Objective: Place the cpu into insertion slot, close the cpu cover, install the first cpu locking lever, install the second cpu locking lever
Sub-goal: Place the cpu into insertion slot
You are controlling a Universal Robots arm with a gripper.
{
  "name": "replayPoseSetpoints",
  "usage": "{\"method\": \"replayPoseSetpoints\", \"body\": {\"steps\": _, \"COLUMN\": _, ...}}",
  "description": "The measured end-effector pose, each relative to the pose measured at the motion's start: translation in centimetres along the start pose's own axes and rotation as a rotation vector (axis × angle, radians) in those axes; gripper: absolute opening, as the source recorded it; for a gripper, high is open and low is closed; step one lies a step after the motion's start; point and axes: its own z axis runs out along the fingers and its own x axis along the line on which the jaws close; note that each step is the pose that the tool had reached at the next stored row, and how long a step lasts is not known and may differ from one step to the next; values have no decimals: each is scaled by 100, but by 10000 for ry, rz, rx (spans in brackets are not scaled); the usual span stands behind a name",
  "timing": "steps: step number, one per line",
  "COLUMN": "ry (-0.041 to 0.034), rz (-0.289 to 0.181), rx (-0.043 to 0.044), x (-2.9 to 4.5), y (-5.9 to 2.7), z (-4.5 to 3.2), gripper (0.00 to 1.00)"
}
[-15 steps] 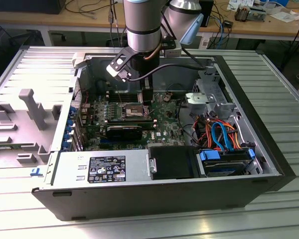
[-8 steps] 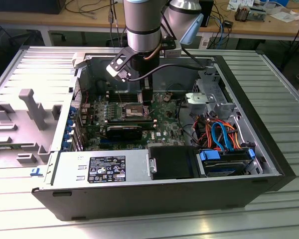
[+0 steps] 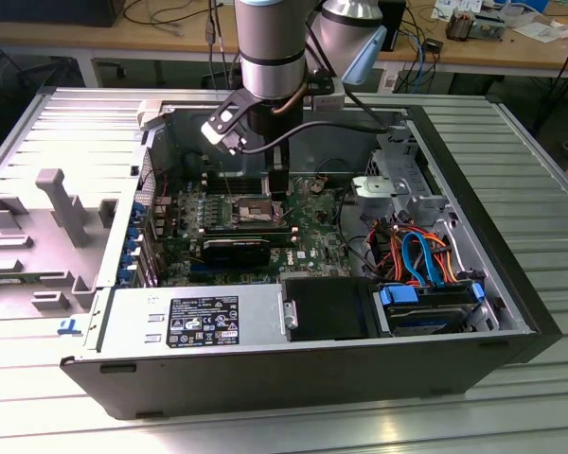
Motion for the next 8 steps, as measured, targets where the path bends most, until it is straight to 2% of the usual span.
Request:
{"method": "replayPoseSetpoints", "body": {"steps": 3, "ry": -8, "rz": 65, "rx": 0, "x": 0, "y": 0, "z": 0, "gripper": 54}}
{"method": "replayPoseSetpoints", "body": {"steps": 8, "ry": 15, "rz": -189, "rx": 3, "x": 0, "y": 0, "z": 0, "gripper": 54}}
